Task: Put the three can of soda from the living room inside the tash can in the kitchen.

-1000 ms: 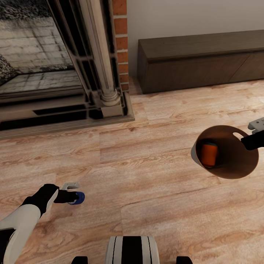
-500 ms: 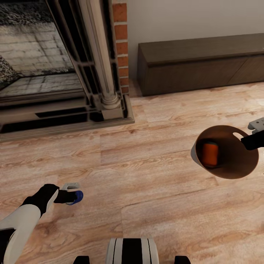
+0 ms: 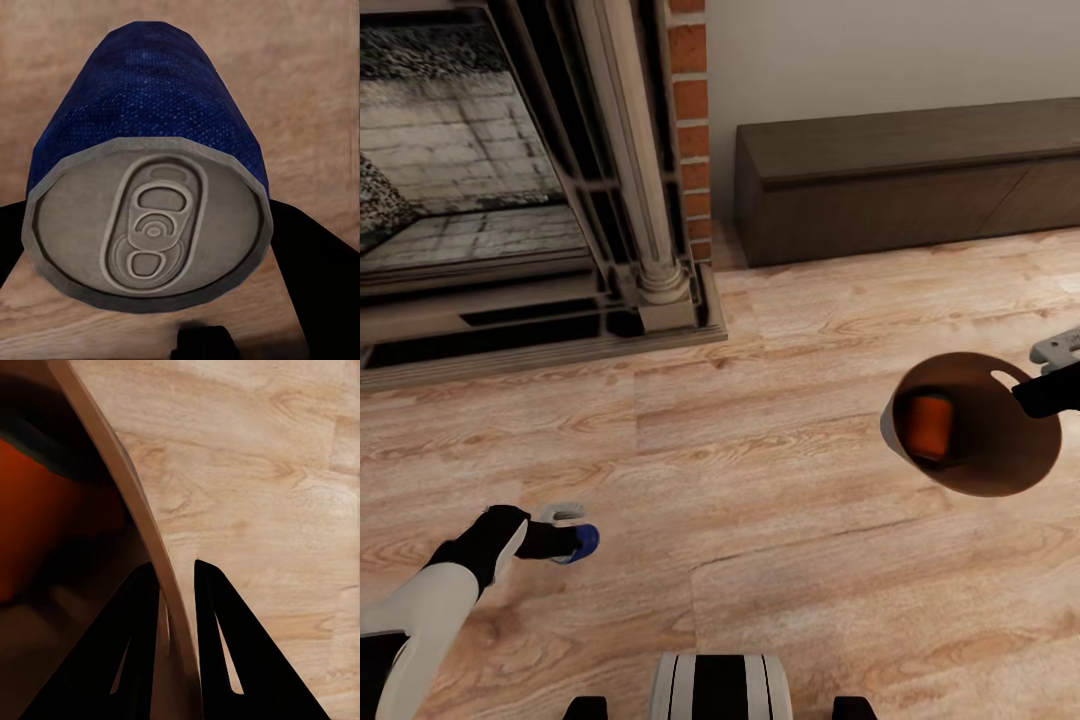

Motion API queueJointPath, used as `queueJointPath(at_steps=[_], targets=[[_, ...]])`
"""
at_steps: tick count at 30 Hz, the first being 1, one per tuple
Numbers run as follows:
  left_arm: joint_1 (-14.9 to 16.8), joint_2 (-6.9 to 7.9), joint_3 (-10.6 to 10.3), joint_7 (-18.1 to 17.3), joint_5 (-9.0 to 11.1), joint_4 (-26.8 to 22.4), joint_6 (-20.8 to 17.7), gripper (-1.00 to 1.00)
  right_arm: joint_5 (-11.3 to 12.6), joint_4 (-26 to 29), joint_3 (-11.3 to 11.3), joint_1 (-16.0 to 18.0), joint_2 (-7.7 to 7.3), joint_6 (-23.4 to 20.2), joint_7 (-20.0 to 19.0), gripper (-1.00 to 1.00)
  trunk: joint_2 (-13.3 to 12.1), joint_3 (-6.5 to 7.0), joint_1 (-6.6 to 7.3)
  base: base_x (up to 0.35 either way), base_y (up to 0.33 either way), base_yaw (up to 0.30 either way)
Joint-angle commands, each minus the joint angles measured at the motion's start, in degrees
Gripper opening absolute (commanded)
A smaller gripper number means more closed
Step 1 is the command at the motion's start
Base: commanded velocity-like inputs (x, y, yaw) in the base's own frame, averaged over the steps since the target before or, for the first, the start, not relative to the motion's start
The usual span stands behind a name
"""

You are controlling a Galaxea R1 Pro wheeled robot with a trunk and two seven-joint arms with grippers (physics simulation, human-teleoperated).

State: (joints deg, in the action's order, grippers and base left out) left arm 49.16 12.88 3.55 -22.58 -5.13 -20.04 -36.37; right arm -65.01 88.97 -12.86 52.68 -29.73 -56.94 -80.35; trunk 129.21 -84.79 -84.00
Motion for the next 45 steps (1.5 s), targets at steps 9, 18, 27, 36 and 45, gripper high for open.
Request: queueJointPath(at_steps=[9, 18, 27, 36, 45], targets=[[-2.9, -2.13, -0.2, -2.7, 3.3, -2.9, -3.3, -1.0, 2.5, -3.1, -2.8, -3.3, 2.83, 4.2, 5.2, -1.0, 0.0, 0.01, 0.01, 0.0, 0.0, 0.0], [-3.0, -3.47, 1.9, -5.2, 3.0, -5.8, -2.0, -1.0, 1.3, -3.8, -2.3, -3.2, 3.11, 3.5, 6.8, -1.0, -1.6, 0.73, 0.89, 0.0, 0.0, 0.0], [0.3, -5.31, 2.9, -7.2, 2.8, -3.4, 3.6, -1.0, -2.5, -0.6, 2.8, 2.3, -3.88, -2.3, -4.7, -1.0, -5.2, 2.34, 2.87, 0.0, 0.0, 0.0], [0.3, -5.32, 2.9, -7.2, 2.8, -3.3, 3.8, -1.0, -2.5, -0.6, 3.0, 2.3, -3.87, -2.3, -4.7, -1.0, -8.8, 3.96, 4.84, 0.0, 0.0, 0.0], [0.3, -5.32, 2.9, -7.3, 2.8, -3.3, 3.8, -1.0, -2.5, -0.5, 3.1, 2.3, -3.85, -2.3, -4.7, -1.0, -12.4, 5.58, 6.82, 0.0, 0.0, 0.0]])
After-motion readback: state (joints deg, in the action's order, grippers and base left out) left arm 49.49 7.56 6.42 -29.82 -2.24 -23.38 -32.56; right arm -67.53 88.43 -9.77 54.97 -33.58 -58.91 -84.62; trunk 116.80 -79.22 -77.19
